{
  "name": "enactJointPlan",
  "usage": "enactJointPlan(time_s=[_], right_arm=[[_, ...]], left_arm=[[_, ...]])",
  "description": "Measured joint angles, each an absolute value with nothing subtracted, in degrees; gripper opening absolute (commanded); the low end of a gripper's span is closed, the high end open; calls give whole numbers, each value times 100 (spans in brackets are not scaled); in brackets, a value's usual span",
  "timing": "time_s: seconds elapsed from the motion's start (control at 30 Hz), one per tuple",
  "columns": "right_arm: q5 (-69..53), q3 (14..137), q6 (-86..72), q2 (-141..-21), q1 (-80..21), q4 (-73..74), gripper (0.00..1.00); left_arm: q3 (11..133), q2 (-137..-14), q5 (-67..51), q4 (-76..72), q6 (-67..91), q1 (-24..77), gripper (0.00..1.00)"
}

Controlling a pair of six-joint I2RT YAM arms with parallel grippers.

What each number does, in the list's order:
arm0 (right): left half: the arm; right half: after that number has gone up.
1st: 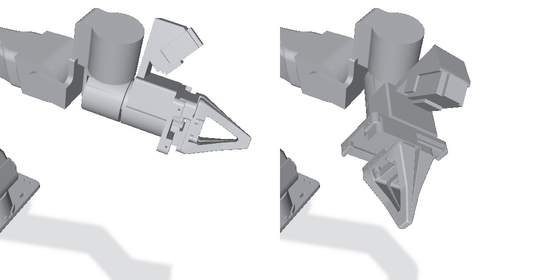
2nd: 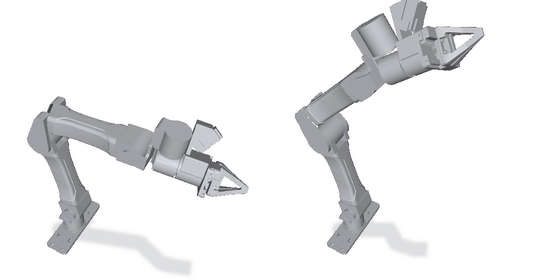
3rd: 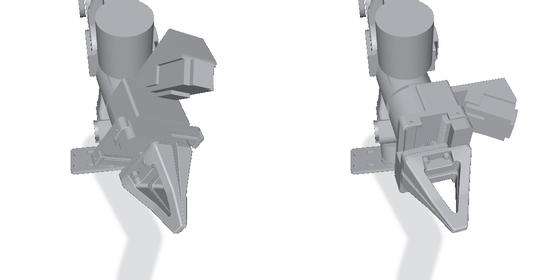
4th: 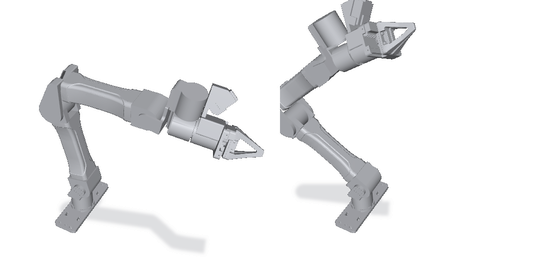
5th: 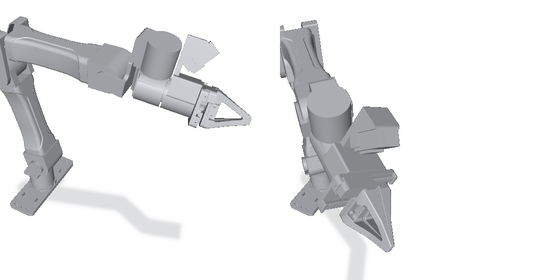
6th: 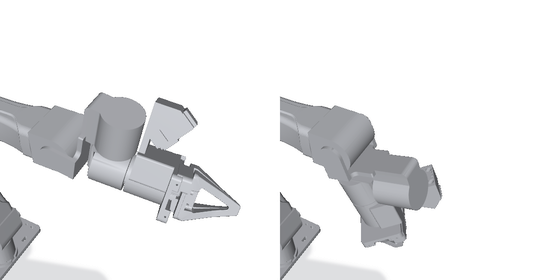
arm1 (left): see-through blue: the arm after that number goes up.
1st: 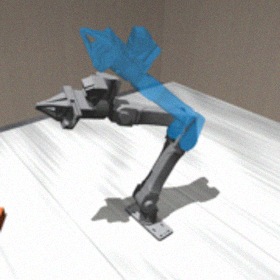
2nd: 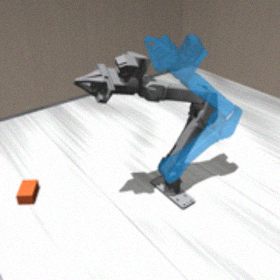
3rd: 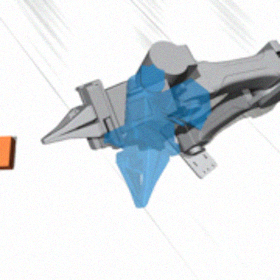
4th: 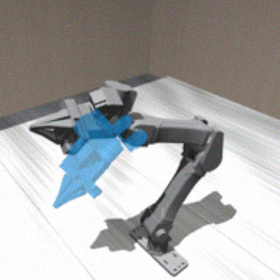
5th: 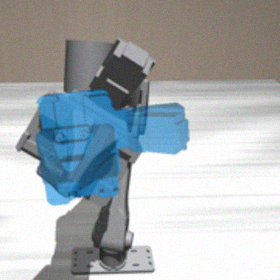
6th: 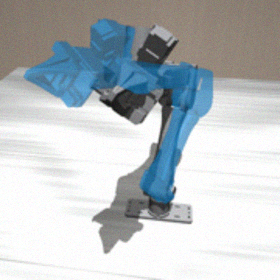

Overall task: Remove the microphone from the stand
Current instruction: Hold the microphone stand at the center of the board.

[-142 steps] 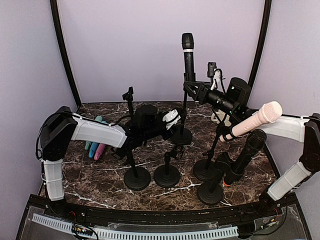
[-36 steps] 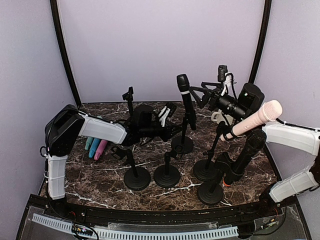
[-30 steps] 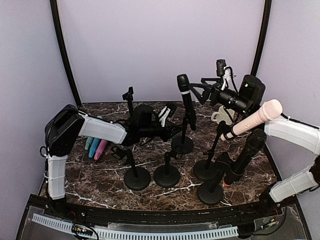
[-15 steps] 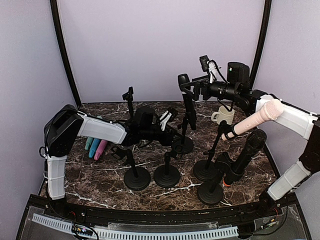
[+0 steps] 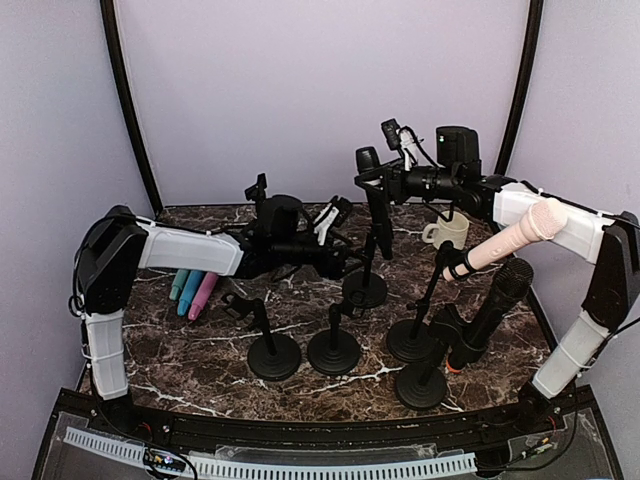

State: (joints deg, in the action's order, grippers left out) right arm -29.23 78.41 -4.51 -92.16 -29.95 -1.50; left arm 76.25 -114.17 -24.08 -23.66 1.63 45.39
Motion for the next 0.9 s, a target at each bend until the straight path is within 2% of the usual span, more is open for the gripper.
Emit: enactJointPlan(time_s=[0.03,0.3,0.4,0.53,0.9], right_arm=[[-2987,7841,-493,-9216,-2998,-152,25],[-3179,7741,-436,-9196,-2998,-309,25],[-3197,7623,-434,-9135,-2998,-447,25],[-3201,7529,-438,-9070,-2967,-530,25],[-3238,7472,-436,-9067,-2974,-652,25]], left_arm=[[7684,-11421,-2512,-2324,156,4508,74],[8447,-11590,-3159,-2053,-71,4322,74],[8718,-11745,-3374,-1920,-132,4285,70],[8941,-11946,-3636,-1739,-252,4257,58],[9030,-12311,-3743,-1369,-388,4259,55]])
